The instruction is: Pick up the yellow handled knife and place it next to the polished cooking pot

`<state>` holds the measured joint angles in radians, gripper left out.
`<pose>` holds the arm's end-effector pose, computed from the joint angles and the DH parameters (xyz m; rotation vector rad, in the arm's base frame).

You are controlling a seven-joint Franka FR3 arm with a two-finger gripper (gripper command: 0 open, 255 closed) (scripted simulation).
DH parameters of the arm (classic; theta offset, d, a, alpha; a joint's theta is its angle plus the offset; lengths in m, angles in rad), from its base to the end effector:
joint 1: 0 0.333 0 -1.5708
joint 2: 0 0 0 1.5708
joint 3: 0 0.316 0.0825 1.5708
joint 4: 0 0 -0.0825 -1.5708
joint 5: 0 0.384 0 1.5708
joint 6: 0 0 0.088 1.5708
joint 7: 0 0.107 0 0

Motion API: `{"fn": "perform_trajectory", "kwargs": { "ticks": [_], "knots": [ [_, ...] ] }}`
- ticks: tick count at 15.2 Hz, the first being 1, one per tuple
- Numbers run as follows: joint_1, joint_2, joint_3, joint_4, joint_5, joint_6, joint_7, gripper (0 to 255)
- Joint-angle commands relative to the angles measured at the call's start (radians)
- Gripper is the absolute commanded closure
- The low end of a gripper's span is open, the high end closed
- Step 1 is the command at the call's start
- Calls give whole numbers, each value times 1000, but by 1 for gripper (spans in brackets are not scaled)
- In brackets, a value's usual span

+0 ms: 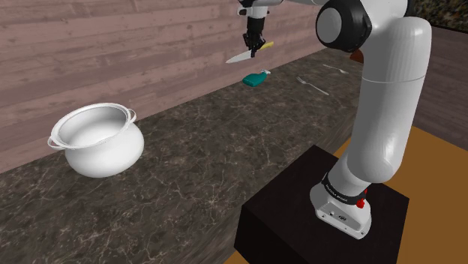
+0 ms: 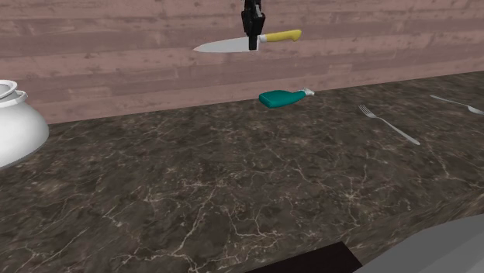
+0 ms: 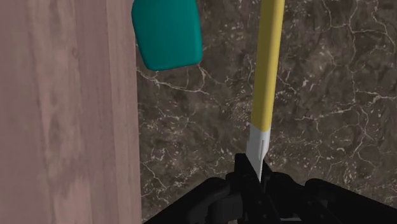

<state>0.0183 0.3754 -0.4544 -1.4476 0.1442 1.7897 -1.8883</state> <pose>0.6249 -0.2287 0.4911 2.3430 2.0739 -0.0270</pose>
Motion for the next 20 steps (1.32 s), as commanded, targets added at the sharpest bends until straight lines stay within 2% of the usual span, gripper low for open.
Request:
{"fn": "perform_trajectory", "kwargs": {
  "ticks": [1,3,11,20],
  "knots": [
    [-2,-1,-1,25,-1,-26,1,255],
    [-4,-1,-1,42,-1,-43,1,255],
    [136,-72,45,-46,-44,-17,181,255],
    [265,-72,109,-38,-62,-23,376,255]
  ]
}}
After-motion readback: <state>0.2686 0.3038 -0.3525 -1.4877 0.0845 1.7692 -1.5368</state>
